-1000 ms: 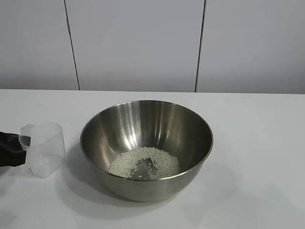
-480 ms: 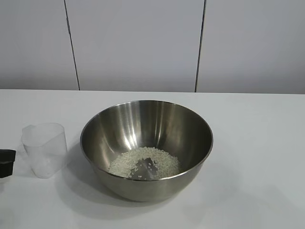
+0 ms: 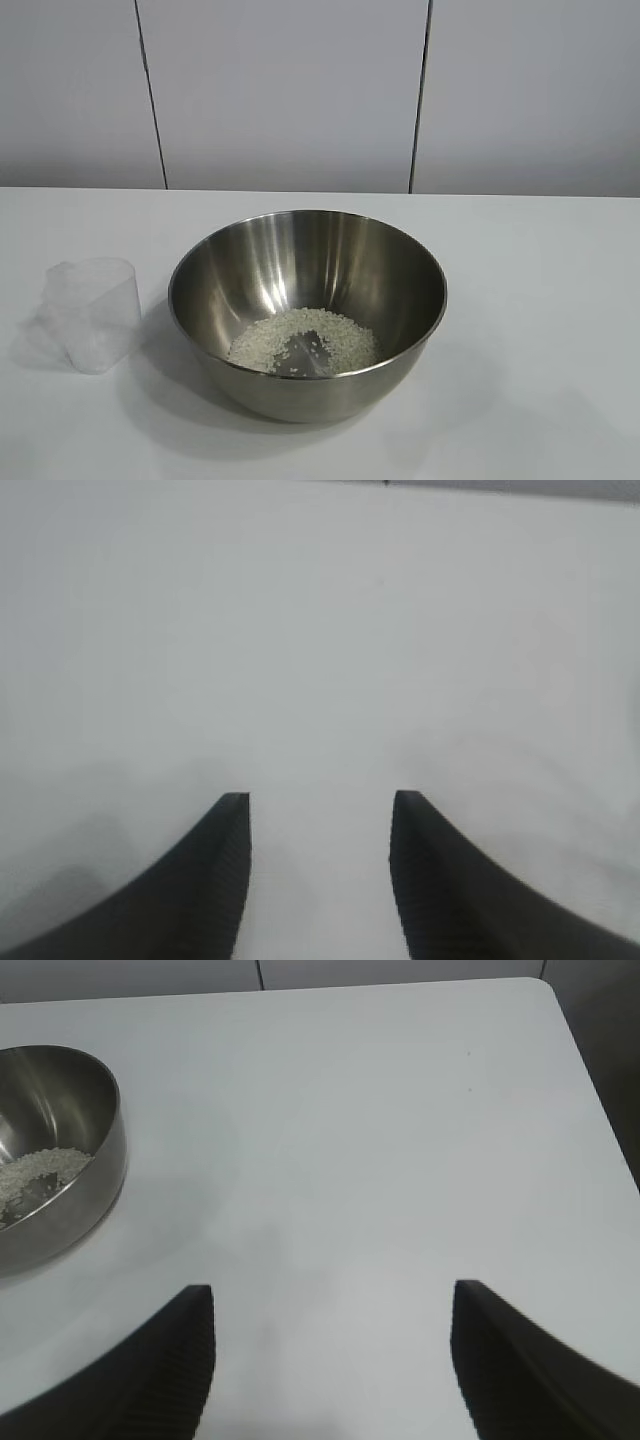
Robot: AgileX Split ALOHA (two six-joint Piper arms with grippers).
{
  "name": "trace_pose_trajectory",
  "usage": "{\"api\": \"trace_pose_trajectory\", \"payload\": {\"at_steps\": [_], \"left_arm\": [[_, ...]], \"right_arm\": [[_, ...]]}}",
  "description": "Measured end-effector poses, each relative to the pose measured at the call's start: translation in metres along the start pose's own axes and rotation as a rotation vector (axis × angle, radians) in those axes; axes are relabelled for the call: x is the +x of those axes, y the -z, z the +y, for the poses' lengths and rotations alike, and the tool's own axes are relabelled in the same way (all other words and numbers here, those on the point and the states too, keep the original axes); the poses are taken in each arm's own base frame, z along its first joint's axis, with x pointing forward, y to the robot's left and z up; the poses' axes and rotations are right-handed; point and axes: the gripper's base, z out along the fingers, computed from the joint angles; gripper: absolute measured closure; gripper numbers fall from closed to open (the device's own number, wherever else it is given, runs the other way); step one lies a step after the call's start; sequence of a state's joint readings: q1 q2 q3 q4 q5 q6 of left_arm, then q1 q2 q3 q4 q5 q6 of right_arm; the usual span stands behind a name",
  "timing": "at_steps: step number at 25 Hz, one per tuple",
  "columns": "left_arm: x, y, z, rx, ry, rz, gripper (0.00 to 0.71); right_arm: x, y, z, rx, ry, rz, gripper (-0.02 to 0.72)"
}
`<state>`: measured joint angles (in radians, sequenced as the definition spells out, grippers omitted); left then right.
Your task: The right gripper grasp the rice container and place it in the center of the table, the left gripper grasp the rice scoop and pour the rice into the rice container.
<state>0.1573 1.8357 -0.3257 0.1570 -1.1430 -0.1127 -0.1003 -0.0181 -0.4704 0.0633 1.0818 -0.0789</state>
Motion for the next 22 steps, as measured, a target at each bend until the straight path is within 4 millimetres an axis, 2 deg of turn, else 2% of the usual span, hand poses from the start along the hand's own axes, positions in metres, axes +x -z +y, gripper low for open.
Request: {"api": "trace_pose_trajectory", "payload": {"at_steps": [4,7,11,13,17,22], "left_arm": [[-0.036,-0.005,0.022,-0.056,0.049,0.004,0.375],[-0.067,-0.001,0.033,-0.068,0.029,0.044,0.375],[-0.12,0.019,0.023,-0.051,-0.026,0.009,0.375],[-0.142,0.037,0.009,-0.042,-0.041,-0.029,0.375],[-0.171,0.081,-0.022,-0.011,-0.08,-0.098,0.375],[-0.183,0.145,-0.05,0.031,-0.154,-0.116,0.375]], "right_arm": [[0.0,0.0,0.0,0.0,0.0,0.0,0.237],[0.0,0.0,0.0,0.0,0.0,0.0,0.237],[0.0,0.0,0.0,0.0,0.0,0.0,0.237],[0.0,0.0,0.0,0.0,0.0,0.0,0.237],[0.0,0.0,0.0,0.0,0.0,0.0,0.237],[0.0,0.0,0.0,0.0,0.0,0.0,0.237]]}}
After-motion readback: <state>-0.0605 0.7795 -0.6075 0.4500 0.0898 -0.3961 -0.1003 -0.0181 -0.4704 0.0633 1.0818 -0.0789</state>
